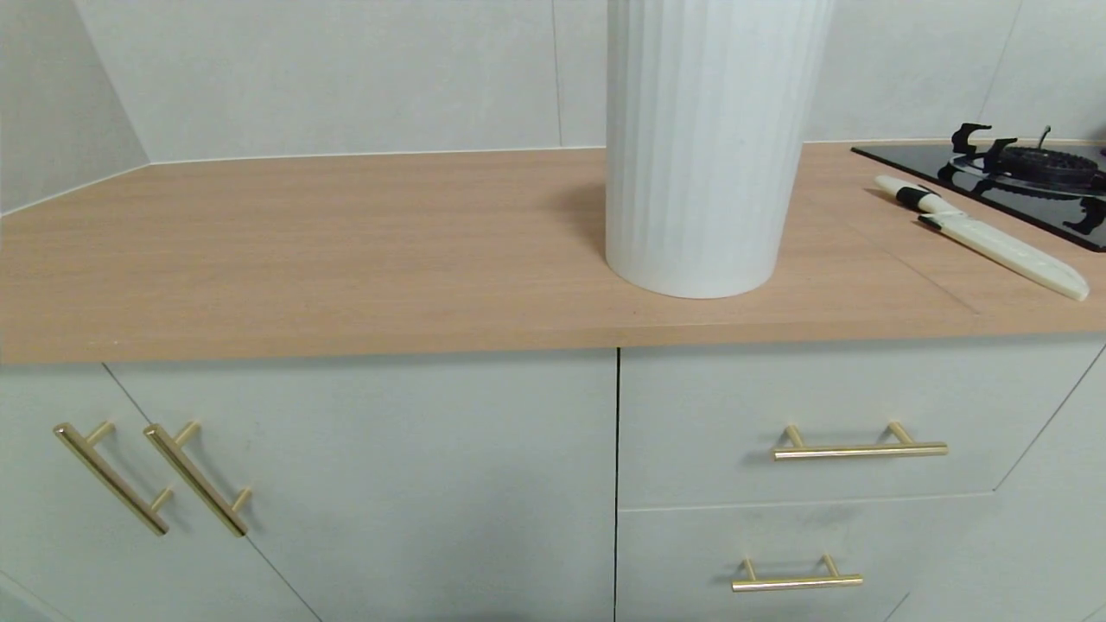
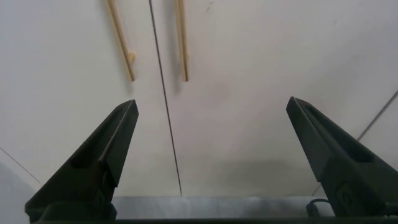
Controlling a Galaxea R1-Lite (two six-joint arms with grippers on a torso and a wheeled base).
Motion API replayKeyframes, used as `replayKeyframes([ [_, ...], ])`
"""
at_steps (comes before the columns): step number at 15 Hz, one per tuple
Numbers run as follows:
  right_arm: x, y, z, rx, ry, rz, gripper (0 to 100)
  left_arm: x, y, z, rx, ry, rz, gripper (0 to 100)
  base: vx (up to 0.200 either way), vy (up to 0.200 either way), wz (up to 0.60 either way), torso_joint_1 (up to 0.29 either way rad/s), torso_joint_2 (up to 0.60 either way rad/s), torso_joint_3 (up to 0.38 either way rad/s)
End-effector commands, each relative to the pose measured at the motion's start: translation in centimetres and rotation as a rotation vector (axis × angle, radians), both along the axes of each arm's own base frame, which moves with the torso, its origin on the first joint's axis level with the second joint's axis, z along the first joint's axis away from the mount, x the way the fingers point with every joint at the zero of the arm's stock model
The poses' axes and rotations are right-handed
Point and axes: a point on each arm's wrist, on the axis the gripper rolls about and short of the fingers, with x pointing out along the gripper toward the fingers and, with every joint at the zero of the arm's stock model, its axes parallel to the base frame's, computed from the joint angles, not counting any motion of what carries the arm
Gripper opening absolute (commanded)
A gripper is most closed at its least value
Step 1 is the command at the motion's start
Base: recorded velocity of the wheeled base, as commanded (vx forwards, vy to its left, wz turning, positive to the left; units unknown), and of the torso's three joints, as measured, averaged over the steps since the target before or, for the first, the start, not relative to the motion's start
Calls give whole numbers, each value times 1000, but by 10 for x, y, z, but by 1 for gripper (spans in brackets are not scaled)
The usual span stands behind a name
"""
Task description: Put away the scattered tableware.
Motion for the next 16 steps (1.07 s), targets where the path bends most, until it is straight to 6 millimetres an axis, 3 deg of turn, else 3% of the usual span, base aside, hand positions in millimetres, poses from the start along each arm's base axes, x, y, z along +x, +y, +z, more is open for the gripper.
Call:
replayKeyframes([
  [1,0,0,0,0,1,0,100,0,0,0,0,1,0,100,0,0,0,0,0,0],
  [5,0,0,0,0,1,0,100,0,0,0,16,1,0,100,0,0,0,0,0,0],
  [14,0,0,0,0,1,0,100,0,0,0,16,1,-2,100,0,-200,0,4,2,4],
  [16,0,0,0,0,1,0,100,0,0,0,11,1,1,100,0,0,0,0,0,0],
])
